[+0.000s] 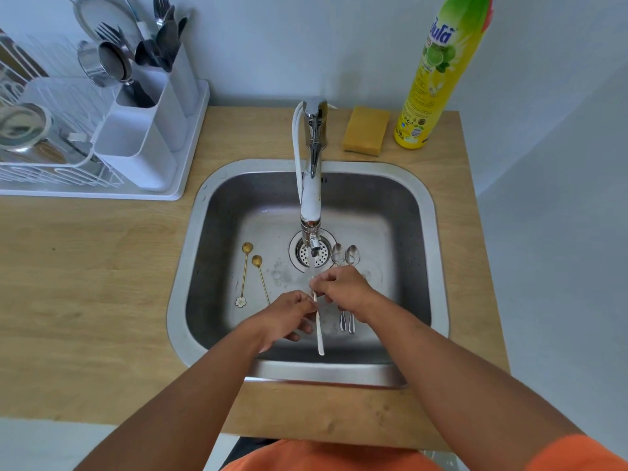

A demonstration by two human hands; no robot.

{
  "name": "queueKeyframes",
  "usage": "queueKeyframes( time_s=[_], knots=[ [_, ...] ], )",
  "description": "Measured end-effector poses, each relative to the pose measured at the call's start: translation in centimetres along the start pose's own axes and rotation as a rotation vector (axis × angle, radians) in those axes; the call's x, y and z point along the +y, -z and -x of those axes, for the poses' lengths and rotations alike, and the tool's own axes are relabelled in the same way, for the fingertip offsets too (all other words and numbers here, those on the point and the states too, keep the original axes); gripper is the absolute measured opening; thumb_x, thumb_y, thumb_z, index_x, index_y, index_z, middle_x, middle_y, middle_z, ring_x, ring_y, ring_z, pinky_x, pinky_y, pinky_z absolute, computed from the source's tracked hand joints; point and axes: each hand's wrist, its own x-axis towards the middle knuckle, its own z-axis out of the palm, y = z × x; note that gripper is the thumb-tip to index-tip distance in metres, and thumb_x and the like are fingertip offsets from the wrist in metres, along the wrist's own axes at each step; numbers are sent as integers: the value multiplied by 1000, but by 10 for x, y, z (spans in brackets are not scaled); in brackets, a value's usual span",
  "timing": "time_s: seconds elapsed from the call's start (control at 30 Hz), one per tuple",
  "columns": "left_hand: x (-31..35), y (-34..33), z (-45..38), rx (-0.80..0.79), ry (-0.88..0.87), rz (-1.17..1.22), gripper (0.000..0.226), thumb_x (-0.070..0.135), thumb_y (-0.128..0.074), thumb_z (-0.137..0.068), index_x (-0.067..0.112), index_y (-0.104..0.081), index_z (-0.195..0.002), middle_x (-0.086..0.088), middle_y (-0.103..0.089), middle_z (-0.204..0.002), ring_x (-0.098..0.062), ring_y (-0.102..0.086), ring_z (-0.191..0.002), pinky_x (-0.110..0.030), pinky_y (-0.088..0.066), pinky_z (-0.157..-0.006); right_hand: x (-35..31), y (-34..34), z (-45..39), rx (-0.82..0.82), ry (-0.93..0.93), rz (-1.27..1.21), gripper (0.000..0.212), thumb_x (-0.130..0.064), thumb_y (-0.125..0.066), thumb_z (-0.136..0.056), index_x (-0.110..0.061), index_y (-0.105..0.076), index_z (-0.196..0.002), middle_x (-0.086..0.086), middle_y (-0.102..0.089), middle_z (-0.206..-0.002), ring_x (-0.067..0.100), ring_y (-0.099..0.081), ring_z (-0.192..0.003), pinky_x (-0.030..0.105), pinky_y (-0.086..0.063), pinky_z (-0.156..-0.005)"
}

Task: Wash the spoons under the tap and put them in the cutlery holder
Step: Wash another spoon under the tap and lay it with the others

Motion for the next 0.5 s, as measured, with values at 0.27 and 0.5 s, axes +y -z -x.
queueKeyframes(
  time_s=[0.27, 0.5],
  knots=[
    [30, 6, -15, 389, -130, 140, 4, 24, -72, -97, 23, -69, -95, 0, -74, -100, -17, -66, -86, -26, -47, -62, 12, 11, 0, -99, 11, 108, 8, -25, -79, -86, -18, -80, -82, -5, -79, -78, -3, -53, -48, 16, -43, -49],
    [38, -3, -23, 505, -221, 160, 10, 29, -80, -92, 20, -76, -89, 1, -77, -86, -13, -67, -73, -20, -45, -58, 8, 23, 2, -128, 100, 148, 10, -18, -78, -90, -17, -81, -80, -3, -80, -83, 6, -71, -80, 25, -53, -79]
  ],
)
